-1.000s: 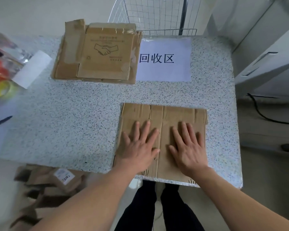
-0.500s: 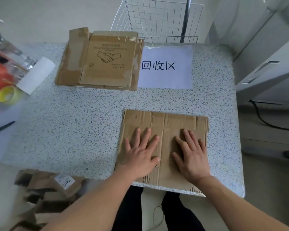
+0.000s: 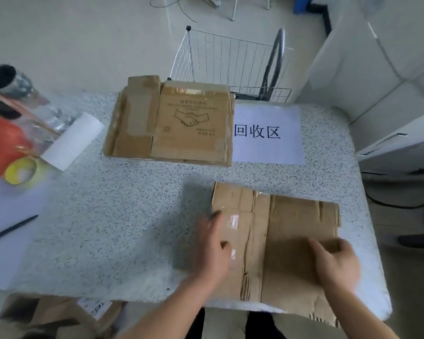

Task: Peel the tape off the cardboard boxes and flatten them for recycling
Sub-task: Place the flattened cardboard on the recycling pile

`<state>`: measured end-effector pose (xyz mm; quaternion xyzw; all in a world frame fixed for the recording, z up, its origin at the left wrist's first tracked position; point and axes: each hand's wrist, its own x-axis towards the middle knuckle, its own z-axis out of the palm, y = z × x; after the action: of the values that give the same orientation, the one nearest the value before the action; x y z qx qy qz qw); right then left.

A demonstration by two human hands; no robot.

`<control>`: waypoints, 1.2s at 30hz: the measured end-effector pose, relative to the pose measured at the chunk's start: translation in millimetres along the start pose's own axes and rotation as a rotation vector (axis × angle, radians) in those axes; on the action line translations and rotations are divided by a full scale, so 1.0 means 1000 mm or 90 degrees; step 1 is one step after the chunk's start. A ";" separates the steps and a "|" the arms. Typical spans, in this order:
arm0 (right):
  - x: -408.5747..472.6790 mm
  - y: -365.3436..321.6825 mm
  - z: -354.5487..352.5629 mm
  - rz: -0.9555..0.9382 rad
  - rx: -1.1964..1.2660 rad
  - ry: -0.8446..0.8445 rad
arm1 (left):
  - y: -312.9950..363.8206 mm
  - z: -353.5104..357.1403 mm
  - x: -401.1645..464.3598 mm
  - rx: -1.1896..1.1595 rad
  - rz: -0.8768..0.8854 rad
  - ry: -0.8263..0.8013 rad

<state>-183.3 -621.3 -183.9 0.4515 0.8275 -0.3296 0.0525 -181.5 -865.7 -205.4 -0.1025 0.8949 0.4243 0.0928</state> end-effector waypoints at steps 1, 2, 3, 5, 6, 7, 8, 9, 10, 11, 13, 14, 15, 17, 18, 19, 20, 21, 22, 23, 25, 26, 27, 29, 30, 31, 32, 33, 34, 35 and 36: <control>-0.008 -0.017 -0.002 -0.014 0.028 0.017 | 0.002 -0.012 0.007 -0.025 0.043 0.019; -0.016 -0.035 -0.003 -0.033 0.054 0.028 | 0.006 -0.027 0.016 -0.038 0.075 0.038; -0.024 -0.056 -0.005 -0.060 0.069 0.033 | 0.008 -0.044 0.027 -0.044 0.098 0.060; -0.034 -0.102 0.001 -0.129 0.081 0.019 | 0.008 -0.084 0.058 -0.026 0.122 0.101; -0.035 -0.126 0.007 -0.166 0.086 0.003 | 0.008 -0.106 0.077 -0.013 0.115 0.118; -0.036 -0.151 0.016 -0.202 0.091 -0.021 | 0.006 -0.126 0.096 0.001 0.096 0.127; -0.036 -0.178 0.029 -0.237 0.095 -0.048 | 0.006 -0.146 0.118 0.009 0.071 0.133; -0.036 -0.204 0.044 -0.266 0.102 -0.074 | 0.004 -0.165 0.139 0.014 0.050 0.136; -0.035 -0.227 0.061 -0.294 0.102 -0.090 | 0.000 -0.182 0.161 0.023 0.032 0.140; -0.034 -0.250 0.078 -0.318 0.103 -0.104 | -0.004 -0.199 0.182 0.043 0.016 0.148; -0.031 -0.289 0.109 -0.340 0.103 -0.122 | -0.014 -0.226 0.219 0.115 -0.008 0.160; -0.028 -0.303 0.124 -0.350 0.102 -0.125 | -0.019 -0.235 0.233 0.147 -0.015 0.157; -0.026 -0.316 0.136 -0.361 0.098 -0.122 | -0.023 -0.242 0.246 0.174 -0.020 0.149; -0.018 -0.332 0.157 -0.393 0.078 -0.110 | -0.032 -0.249 0.268 0.211 -0.018 0.133; -0.013 -0.335 0.169 -0.408 0.066 -0.108 | -0.036 -0.250 0.276 0.219 -0.021 0.117; -0.008 -0.335 0.180 -0.420 0.049 -0.111 | -0.043 -0.246 0.284 0.225 -0.030 0.089; -0.004 -0.332 0.191 -0.432 0.015 -0.111 | -0.050 -0.241 0.290 0.243 -0.041 0.051; 0.000 -0.328 0.202 -0.453 -0.042 -0.104 | -0.056 -0.234 0.295 0.275 -0.045 0.008; 0.004 -0.324 0.212 -0.485 -0.117 -0.089 | -0.062 -0.225 0.299 0.315 -0.033 -0.029; 0.007 -0.319 0.222 -0.526 -0.194 -0.075 | -0.066 -0.216 0.303 0.353 -0.003 -0.051; 0.013 -0.311 0.238 -0.600 -0.328 -0.075 | -0.071 -0.200 0.309 0.415 0.072 -0.063; 0.015 -0.309 0.244 -0.623 -0.377 -0.085 | -0.073 -0.193 0.313 0.440 0.102 -0.064; 0.016 -0.307 0.250 -0.635 -0.411 -0.098 | -0.075 -0.188 0.317 0.461 0.121 -0.071; 0.018 -0.305 0.258 -0.637 -0.454 -0.116 | -0.082 -0.180 0.324 0.490 0.133 -0.082; 0.019 -0.303 0.261 -0.636 -0.468 -0.117 | -0.085 -0.177 0.327 0.504 0.134 -0.081; 0.019 -0.303 0.263 -0.635 -0.479 -0.115 | -0.089 -0.174 0.328 0.515 0.134 -0.076; 0.019 -0.303 0.263 -0.634 -0.485 -0.113 | -0.091 -0.171 0.329 0.520 0.135 -0.069; 0.019 -0.302 0.263 -0.633 -0.488 -0.113 | -0.093 -0.169 0.330 0.520 0.137 -0.063; 0.019 -0.302 0.263 -0.633 -0.487 -0.112 | -0.093 -0.168 0.329 0.518 0.139 -0.057; 0.018 -0.303 0.263 -0.633 -0.484 -0.113 | -0.094 -0.167 0.330 0.519 0.142 -0.051; 0.018 -0.304 0.263 -0.632 -0.478 -0.118 | -0.095 -0.167 0.330 0.522 0.143 -0.049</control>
<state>-486.7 -878.6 -243.5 -0.0662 0.9899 -0.0393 0.1194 -487.6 -1089.4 -255.2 0.0569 0.9911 0.0442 0.1122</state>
